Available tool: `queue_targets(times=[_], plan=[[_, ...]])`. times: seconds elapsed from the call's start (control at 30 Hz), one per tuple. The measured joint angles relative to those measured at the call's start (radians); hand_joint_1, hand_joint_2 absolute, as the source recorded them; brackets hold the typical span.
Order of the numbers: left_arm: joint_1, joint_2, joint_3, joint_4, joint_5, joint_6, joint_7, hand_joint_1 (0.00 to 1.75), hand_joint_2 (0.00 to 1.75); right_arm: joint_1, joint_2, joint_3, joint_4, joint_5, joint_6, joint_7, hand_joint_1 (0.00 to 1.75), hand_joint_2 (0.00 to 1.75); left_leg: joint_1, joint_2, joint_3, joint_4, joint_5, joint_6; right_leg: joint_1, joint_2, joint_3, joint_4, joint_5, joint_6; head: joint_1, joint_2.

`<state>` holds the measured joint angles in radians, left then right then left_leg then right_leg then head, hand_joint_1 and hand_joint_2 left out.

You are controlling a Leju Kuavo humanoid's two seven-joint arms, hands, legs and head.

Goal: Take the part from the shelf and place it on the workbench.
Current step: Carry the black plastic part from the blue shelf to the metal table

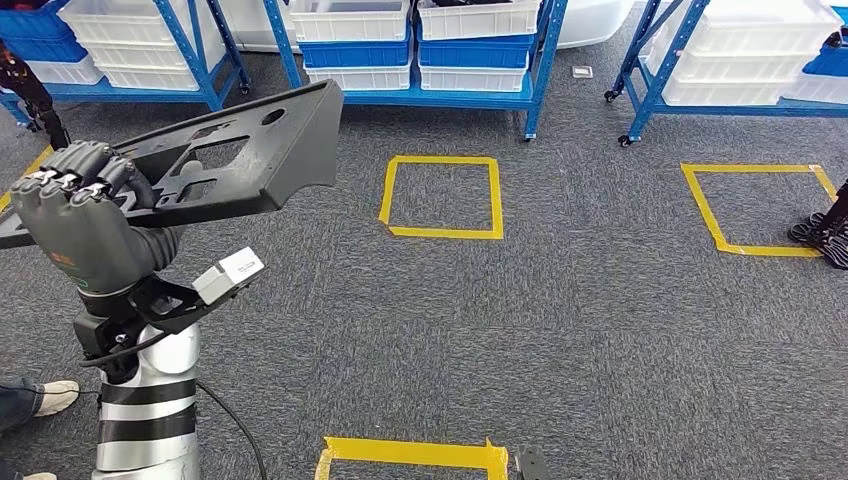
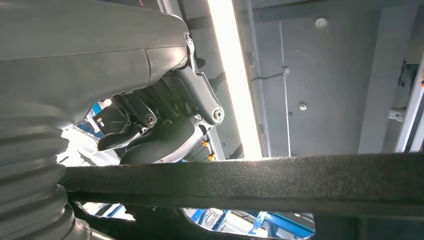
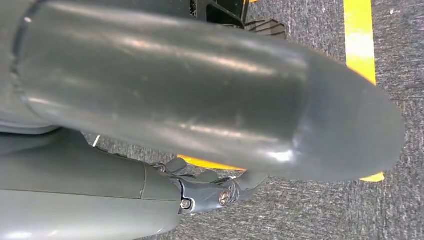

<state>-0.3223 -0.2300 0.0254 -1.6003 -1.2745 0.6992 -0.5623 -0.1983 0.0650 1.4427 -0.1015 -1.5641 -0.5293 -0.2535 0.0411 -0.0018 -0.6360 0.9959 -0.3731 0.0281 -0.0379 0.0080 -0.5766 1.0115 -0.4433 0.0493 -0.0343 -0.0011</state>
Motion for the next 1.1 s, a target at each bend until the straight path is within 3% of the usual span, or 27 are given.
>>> queue_targets(times=[0.07, 0.17, 0.2, 0.3, 0.37, 0.6, 0.83, 0.93, 0.97, 1.03, 1.1], plan=[[0.0, 0.0, 0.0, 0.0, 0.0, 0.0, -0.001, 1.75, 1.75, 0.0, 0.0, 0.0, 0.0, 0.0, 0.005, -0.002, 0.0, 0.0, 0.001, 0.001, 0.0, -0.003, 0.004, 0.004, 0.006, 0.0, -0.002, 0.001, 0.001, -0.007, 0.0, 0.0], [0.001, 0.0, 0.001, 0.0, 0.0, 0.0, -0.003, 1.75, 1.75, 0.0, -0.001, -0.001, 0.0, -0.001, 0.014, -0.01, 0.0, 0.0, 0.003, 0.003, 0.0, -0.008, 0.009, -0.011, 0.01, 0.0, -0.005, 0.002, 0.002, -0.012, 0.0, 0.0], [0.001, 0.0, 0.002, 0.0, 0.0, 0.0, -0.003, 1.75, 1.75, 0.0, -0.001, -0.001, 0.0, -0.001, 0.016, -0.012, 0.0, 0.0, 0.004, 0.003, 0.0, -0.01, 0.01, -0.022, 0.011, 0.0, -0.006, 0.002, 0.001, -0.012, 0.0, 0.0], [0.002, 0.0, 0.004, 0.0, 0.0, 0.0, -0.004, 1.75, 1.75, 0.0, -0.002, -0.007, 0.0, -0.001, 0.019, -0.017, 0.0, 0.0, 0.007, 0.004, -0.001, -0.015, 0.012, -0.073, 0.012, 0.0, -0.01, 0.003, 0.001, -0.012, 0.0, 0.0], [0.003, 0.0, 0.004, 0.0, 0.0, 0.0, -0.005, 1.75, 1.75, 0.001, -0.003, -0.01, 0.0, -0.001, 0.021, -0.021, 0.0, 0.0, 0.007, 0.004, -0.003, -0.015, 0.012, -0.086, 0.011, -0.001, -0.011, 0.003, 0.002, -0.013, 0.001, 0.0], [0.005, 0.001, 0.01, -0.001, -0.002, 0.0, -0.01, 1.75, 1.75, 0.001, -0.004, -0.014, 0.0, 0.011, 0.005, -0.022, 0.0, 0.0, -0.005, 0.003, -0.012, -0.009, 0.011, -0.082, 0.006, -0.002, -0.015, 0.001, 0.004, -0.012, 0.001, 0.0], [0.006, 0.001, 0.013, -0.01, 0.002, 0.0, -0.017, 1.75, 1.75, 0.0, -0.001, 0.002, 0.0, 0.039, -0.024, -0.012, 0.0, 0.0, -0.011, 0.002, -0.024, 0.014, -0.003, -0.053, -0.002, -0.003, -0.013, -0.002, 0.007, 0.0, 0.0, 0.0], [0.005, 0.001, 0.015, -0.018, 0.003, 0.0, -0.018, 1.75, 1.75, 0.0, 0.001, 0.012, 0.0, 0.047, -0.028, -0.01, 0.0, 0.0, -0.007, -0.001, -0.016, -0.004, 0.007, -0.037, 0.0, -0.01, -0.016, 0.005, -0.003, 0.008, 0.001, 0.0], [0.004, 0.001, 0.015, -0.02, 0.003, 0.0, -0.019, 1.75, 1.75, -0.001, 0.0, 0.015, 0.0, 0.049, -0.028, -0.01, 0.0, 0.0, -0.003, -0.003, -0.012, -0.013, 0.013, -0.032, 0.001, -0.011, -0.029, 0.035, -0.022, 0.007, 0.003, 0.0], [0.004, 0.001, 0.017, -0.022, 0.003, 0.0, -0.019, 1.75, 1.75, 0.0, 0.0, 0.02, 0.0, 0.05, -0.029, -0.01, 0.0, 0.0, 0.001, -0.011, -0.011, -0.02, 0.019, -0.026, 0.002, -0.011, -0.082, 0.151, -0.08, -0.001, 0.008, 0.0], [0.009, 0.001, 0.019, -0.022, 0.003, 0.0, -0.019, 1.75, 1.75, 0.001, -0.001, 0.025, 0.0, 0.051, -0.029, -0.009, 0.0, 0.0, 0.001, -0.024, -0.015, -0.02, 0.022, -0.027, 0.002, -0.01, -0.125, 0.25, -0.117, 0.002, 0.01, 0.0]])
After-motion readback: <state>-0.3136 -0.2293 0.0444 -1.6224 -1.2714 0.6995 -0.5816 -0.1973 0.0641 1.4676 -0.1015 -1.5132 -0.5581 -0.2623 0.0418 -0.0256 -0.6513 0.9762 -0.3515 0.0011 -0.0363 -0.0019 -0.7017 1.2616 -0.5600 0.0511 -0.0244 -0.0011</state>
